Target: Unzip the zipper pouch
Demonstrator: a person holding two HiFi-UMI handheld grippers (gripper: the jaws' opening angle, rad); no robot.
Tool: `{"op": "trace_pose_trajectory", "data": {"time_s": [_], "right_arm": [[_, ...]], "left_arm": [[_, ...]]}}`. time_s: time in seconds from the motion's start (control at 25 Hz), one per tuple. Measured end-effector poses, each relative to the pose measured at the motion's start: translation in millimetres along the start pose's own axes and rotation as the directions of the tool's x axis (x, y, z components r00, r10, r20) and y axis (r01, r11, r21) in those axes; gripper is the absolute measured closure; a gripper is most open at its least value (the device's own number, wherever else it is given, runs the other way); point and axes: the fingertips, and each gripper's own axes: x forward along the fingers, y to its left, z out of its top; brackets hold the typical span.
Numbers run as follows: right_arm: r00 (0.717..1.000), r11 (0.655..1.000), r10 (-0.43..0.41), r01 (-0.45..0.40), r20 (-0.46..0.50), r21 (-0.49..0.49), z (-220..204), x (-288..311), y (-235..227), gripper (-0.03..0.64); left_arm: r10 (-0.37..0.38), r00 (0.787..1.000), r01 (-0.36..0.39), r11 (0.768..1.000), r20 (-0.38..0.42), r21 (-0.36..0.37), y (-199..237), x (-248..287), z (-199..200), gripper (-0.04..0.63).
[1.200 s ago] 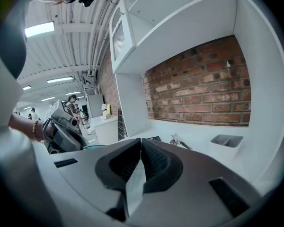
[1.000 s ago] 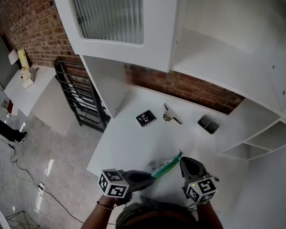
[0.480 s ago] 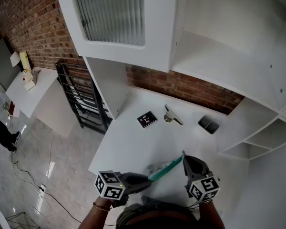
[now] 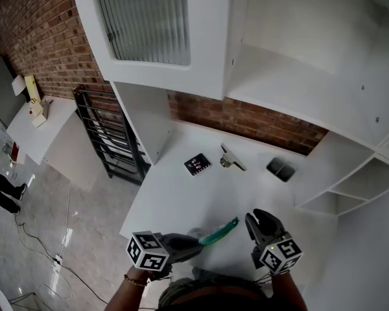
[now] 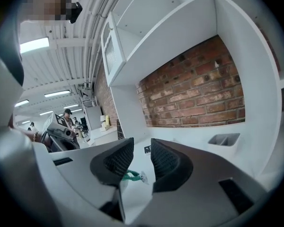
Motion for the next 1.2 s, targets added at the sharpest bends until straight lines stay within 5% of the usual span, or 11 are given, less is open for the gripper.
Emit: {"op": "trace_pose_trajectory", "data": {"time_s": [0.52, 1.2], "right_arm": [[0.997, 0.997, -0.074, 0.074, -0.004, -0.003, -4.5, -7.3, -18.5, 0.522], [0.99, 0.99, -0.137, 0.138, -0.039, 0.028, -19.1, -15.1, -45.8, 0.523]], "left_arm": [[0.102, 0.995, -0.102, 0.994, 0.013, 0.025, 40.8, -15.8, 18.0, 0.546], [0.099, 0.995, -0.101, 0.991, 0.022, 0.084, 119.5, 22.8, 99.5, 0.546]]}}
